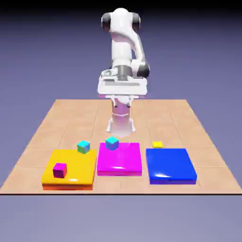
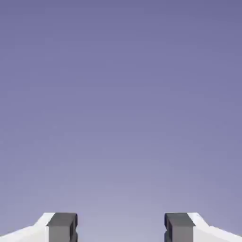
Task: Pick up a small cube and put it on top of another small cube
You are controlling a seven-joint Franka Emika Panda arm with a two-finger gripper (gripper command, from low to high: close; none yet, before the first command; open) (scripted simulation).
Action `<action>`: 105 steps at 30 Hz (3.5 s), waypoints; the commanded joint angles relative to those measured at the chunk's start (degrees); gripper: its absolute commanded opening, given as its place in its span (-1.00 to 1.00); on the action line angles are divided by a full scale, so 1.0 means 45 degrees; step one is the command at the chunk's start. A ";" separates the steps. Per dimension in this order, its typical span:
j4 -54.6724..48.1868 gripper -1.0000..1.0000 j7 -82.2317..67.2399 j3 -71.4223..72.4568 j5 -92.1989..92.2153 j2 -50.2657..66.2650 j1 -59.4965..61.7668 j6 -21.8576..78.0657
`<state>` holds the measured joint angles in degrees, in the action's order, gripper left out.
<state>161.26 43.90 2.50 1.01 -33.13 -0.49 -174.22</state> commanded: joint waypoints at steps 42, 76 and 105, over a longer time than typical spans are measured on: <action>0.2040 0.00 1.1198 1.9381 0.7802 -0.3655 0.1519 -0.1614; 0.2763 0.00 2.0783 3.1135 0.8650 -0.7233 0.4893 -0.4604; 0.1538 -1.00 1.8840 2.7038 1.1875 -0.5686 0.3680 0.2056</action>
<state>168.19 128.69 124.18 54.44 -58.72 16.07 -165.02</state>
